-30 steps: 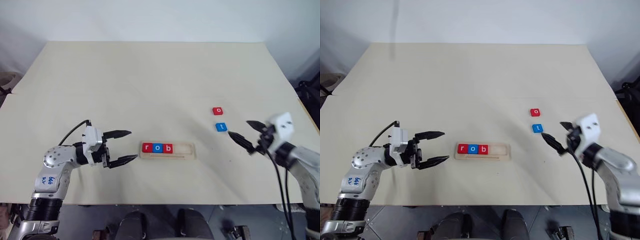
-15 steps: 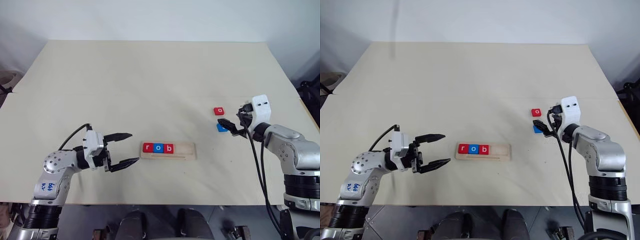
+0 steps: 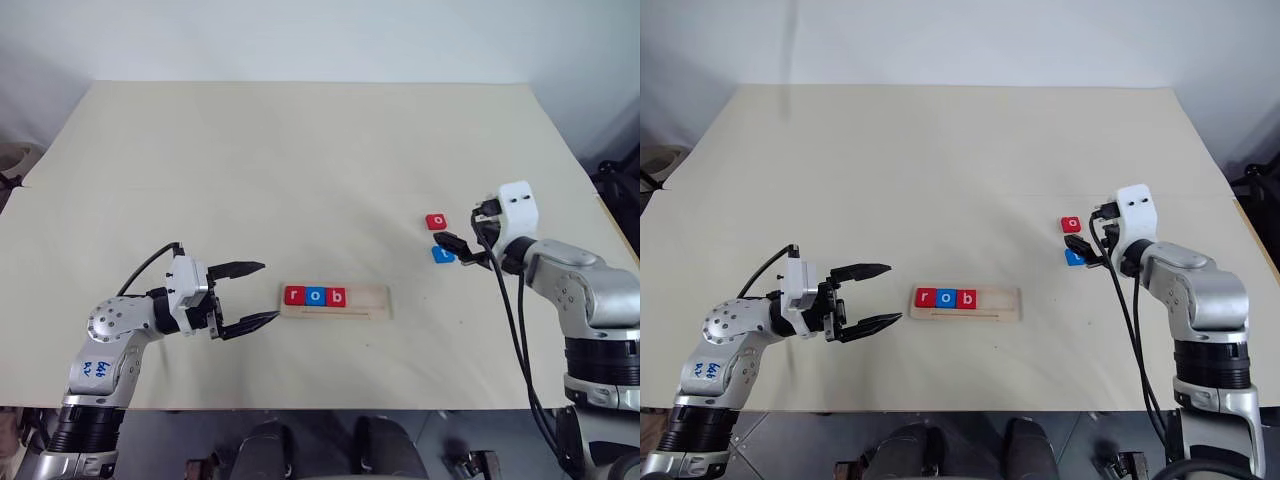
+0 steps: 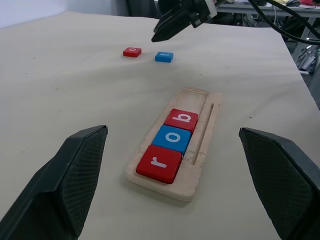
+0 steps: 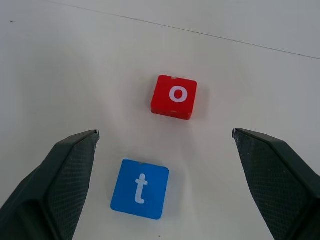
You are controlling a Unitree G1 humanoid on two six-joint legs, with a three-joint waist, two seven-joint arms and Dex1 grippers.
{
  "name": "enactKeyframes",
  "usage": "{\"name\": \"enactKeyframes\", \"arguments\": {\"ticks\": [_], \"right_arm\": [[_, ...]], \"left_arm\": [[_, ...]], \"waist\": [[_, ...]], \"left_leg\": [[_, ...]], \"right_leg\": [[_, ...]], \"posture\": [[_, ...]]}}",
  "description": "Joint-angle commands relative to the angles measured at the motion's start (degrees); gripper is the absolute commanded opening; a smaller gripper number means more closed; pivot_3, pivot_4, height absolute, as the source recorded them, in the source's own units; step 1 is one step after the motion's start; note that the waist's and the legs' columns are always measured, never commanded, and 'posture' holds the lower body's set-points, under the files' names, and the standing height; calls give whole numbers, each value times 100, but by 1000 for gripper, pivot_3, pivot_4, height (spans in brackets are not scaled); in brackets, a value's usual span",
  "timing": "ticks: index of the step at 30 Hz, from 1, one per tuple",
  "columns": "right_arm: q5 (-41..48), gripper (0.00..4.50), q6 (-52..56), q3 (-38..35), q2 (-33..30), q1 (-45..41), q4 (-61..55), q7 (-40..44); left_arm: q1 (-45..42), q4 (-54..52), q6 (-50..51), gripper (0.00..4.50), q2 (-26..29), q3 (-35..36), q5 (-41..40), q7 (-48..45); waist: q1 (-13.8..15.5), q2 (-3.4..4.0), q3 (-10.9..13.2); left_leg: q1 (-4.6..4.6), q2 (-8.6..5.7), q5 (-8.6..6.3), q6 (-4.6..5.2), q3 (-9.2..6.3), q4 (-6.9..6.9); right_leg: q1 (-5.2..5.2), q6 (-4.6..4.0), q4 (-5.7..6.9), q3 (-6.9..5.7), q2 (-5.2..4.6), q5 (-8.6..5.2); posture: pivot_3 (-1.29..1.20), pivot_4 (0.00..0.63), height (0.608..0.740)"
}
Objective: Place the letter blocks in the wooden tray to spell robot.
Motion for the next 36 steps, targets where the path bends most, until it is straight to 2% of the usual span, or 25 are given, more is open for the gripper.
{"name": "enactKeyframes", "arguments": {"ticks": [1,13,16,22,23,26,32,36], "right_arm": [[-175,4475,11,17,82,-348,329,-213],[-999,4475,-961,431,865,-1318,2391,-846],[-1028,3850,-1029,426,951,-1347,2448,-833],[-957,1786,-940,422,1023,-1240,2205,-700],[-959,1524,-919,418,1000,-1209,2111,-686],[-898,1524,-658,302,892,-1098,1653,-683],[-340,1524,1058,-241,439,-534,-710,-574],[-13,1524,2341,-708,606,160,-2286,-706]], "left_arm": [[-32,-126,-49,4500,-26,10,-52,-20],[24,-243,-56,4500,-91,-22,-45,49],[60,-278,-49,4500,-87,-2,-57,66],[67,-293,-36,4500,-98,-31,-68,63],[45,-272,-36,4500,-104,-44,-63,54],[-7,-230,-28,4500,-117,-79,-63,19],[-183,4,-34,4500,-141,-182,-51,-157],[-323,206,-62,4500,-181,-246,-37,-285]], "waist": [[-1,0,0],[-117,0,0],[-139,0,0],[-133,0,0],[-133,0,0],[-133,1,0],[-116,4,2],[-115,1,0]], "left_leg": [[0,0,0,0,0,-1],[-8,1,2,-3,6,-2],[-7,1,2,-3,4,-2],[-7,3,2,-3,2,-2],[-8,2,2,-3,1,-2],[-8,3,2,-3,-1,-3],[-14,1,1,-2,-5,-4],[-13,4,1,-2,-9,-6]], "right_leg": [[-1,0,1,0,0,0],[-7,0,2,-5,1,0],[-6,0,2,-2,0,0],[-6,0,2,-2,0,0],[-6,0,2,-2,-1,0],[-6,0,2,-2,0,0],[-10,0,0,-2,-5,0],[-9,0,-1,-4,1,0]], "posture": [[0,150,740],[0,150,740],[0,150,740],[0,150,740],[0,150,740],[0,150,740],[0,150,740],[0,150,740]]}}
